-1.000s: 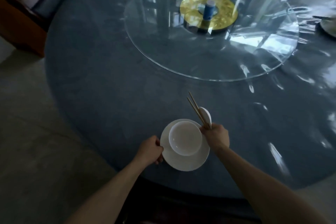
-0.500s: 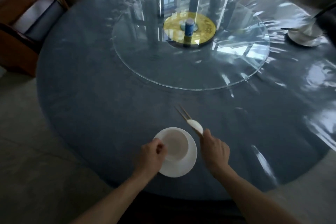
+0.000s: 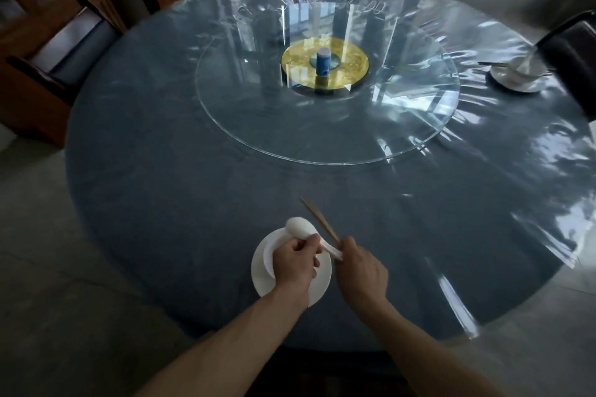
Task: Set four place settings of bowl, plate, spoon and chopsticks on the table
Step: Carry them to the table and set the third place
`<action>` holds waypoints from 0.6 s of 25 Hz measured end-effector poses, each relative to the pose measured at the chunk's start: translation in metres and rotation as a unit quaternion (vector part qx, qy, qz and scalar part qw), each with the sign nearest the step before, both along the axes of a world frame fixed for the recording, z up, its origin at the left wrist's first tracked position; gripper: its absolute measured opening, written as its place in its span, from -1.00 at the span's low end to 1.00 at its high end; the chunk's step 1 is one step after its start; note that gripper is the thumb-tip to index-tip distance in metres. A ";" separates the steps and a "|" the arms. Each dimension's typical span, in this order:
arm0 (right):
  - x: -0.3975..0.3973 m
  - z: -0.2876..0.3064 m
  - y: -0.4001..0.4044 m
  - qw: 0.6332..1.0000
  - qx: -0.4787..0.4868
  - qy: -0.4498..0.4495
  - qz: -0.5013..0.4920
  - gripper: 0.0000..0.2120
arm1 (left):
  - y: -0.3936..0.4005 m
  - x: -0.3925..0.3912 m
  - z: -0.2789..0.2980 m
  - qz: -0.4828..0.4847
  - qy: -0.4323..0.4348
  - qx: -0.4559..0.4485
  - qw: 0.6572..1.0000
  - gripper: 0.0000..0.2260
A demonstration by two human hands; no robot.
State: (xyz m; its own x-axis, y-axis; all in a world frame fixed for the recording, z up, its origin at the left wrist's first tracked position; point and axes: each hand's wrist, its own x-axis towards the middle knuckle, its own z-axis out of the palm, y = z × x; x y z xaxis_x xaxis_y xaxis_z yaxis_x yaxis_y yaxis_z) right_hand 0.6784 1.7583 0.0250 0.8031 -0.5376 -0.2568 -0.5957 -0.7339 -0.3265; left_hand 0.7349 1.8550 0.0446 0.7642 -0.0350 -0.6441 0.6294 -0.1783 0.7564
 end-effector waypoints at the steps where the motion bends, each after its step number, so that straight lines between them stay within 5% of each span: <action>1: -0.003 -0.001 -0.006 0.997 0.050 -0.008 -0.051 -0.91 | 0.003 0.003 -0.001 0.033 0.002 -0.015 0.999 -0.77; 4: -0.014 0.001 -0.018 0.931 0.292 -0.108 -0.189 -0.83 | 0.014 0.006 -0.009 0.089 0.029 -0.028 0.995 -0.79; 6: -0.018 0.004 -0.014 0.896 0.380 -0.130 -0.190 -0.77 | 0.017 0.000 -0.018 0.103 0.064 -0.044 0.992 -0.80; 10: -0.019 -0.006 -0.004 0.904 0.387 -0.109 -0.149 -0.90 | 0.019 -0.012 -0.028 0.075 0.098 -0.032 0.992 -0.77; 15: -0.018 -0.017 0.008 0.919 0.349 -0.104 -0.153 -0.89 | 0.033 -0.013 -0.038 -0.129 -0.009 0.109 0.986 -0.84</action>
